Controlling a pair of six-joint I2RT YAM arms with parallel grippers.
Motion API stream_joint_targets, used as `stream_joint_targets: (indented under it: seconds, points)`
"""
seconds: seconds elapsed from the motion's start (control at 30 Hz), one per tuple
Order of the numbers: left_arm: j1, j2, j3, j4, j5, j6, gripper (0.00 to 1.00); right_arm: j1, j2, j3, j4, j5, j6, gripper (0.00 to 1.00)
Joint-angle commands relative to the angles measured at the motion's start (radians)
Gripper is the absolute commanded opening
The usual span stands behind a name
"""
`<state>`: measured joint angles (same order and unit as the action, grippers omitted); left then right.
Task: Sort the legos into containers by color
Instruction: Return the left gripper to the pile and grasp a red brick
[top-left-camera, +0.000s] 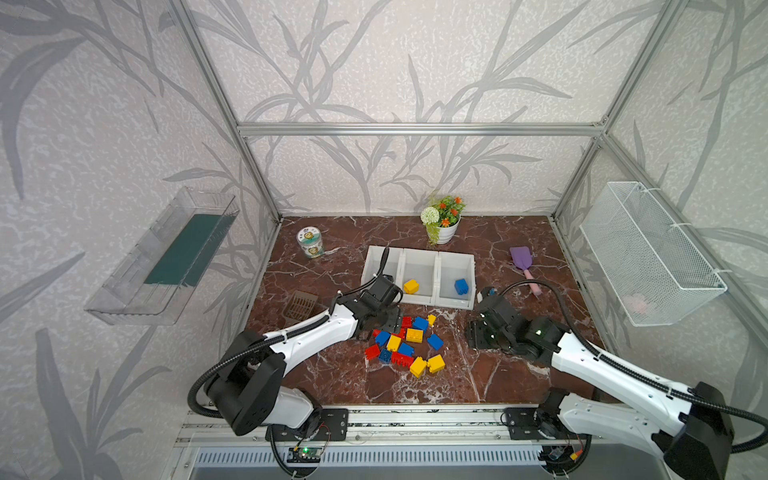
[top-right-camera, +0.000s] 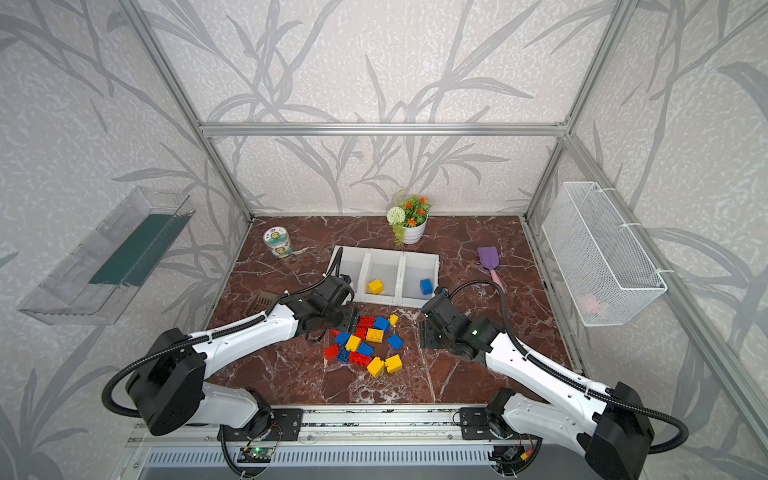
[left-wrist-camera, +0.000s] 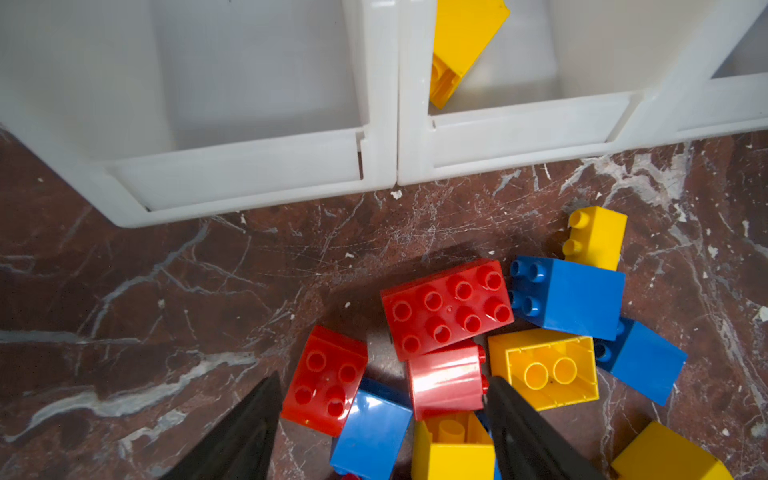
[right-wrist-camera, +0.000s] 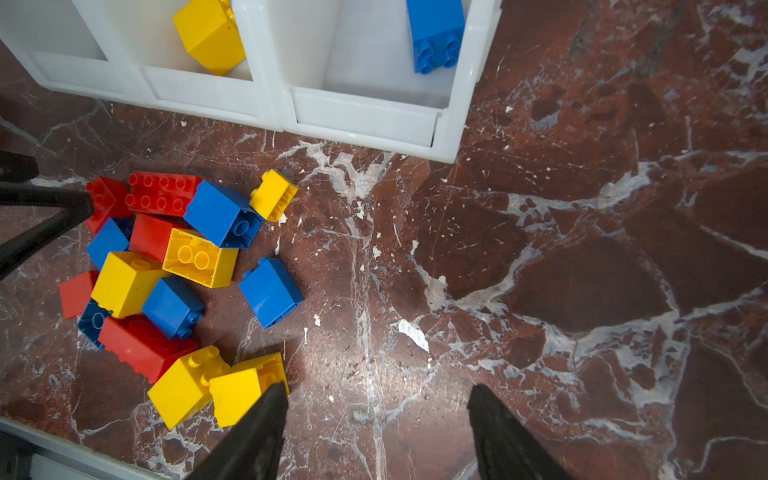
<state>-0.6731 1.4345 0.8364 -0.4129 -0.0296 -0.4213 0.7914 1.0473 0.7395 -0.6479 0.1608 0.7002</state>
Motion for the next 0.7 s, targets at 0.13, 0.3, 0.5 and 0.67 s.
stream_joint_targets:
  seconds: [0.13, 0.3, 0.5, 0.67]
  points:
    - [0.000, 0.101, 0.079, 0.016, 0.040, -0.048, 0.82, 0.005, 0.016, -0.005, 0.014, 0.021, 0.021, 0.70]
    - [0.000, 0.165, 0.119, 0.014, 0.059, -0.048, 0.82, 0.005, 0.026, -0.003, 0.014, 0.016, 0.021, 0.70]
    - [-0.003, 0.210, 0.151, 0.008, 0.075, -0.052, 0.81, 0.005, 0.015, -0.008, 0.008, 0.011, 0.028, 0.70]
    - [-0.013, 0.232, 0.170, 0.002, 0.076, -0.048, 0.81, 0.005, -0.001, -0.013, 0.003, 0.014, 0.035, 0.70]
